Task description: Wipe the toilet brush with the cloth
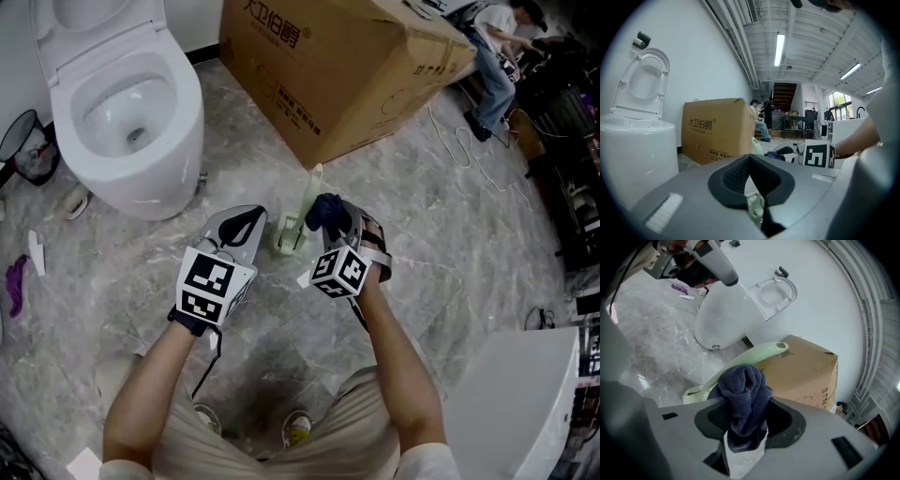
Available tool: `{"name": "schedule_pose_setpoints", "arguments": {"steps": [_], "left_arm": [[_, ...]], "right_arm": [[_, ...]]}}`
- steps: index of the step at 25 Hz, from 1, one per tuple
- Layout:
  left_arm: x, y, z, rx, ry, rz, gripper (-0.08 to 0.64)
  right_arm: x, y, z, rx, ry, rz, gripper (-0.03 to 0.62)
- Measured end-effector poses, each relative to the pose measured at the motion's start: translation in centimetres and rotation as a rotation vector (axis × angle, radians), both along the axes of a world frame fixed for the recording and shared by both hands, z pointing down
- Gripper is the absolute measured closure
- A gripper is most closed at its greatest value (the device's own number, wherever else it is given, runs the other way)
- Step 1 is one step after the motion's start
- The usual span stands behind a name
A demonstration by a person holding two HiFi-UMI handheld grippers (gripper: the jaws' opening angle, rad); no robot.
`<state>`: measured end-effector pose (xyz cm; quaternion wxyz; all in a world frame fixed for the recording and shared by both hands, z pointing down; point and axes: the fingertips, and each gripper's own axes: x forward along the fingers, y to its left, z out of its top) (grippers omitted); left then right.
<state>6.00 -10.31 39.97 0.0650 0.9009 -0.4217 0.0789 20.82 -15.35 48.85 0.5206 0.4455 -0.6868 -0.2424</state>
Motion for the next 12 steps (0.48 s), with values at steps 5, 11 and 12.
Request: {"name": "schedule_pose_setpoints", "arguments": {"steps": [5, 11, 12], "left_arm": [[-0.4, -0.3, -0.5, 0.006, 0.012, -0.011, 0.56], [-0.9, -0.5, -1.4, 0.025, 0.025, -0.026, 0.56], [-1.0, -0.5, -1.5, 0.029, 0.026, -0.03, 0.56]], "right_arm": [[1.8, -1.0, -3.7, 0.093, -0.047, 0.085, 0.404], [3.5, -0.9, -14.3, 0.411, -0.156, 0.204, 0.405], [3.3, -0.5, -16.0, 0.476, -0.165, 0.214, 0.403]]}}
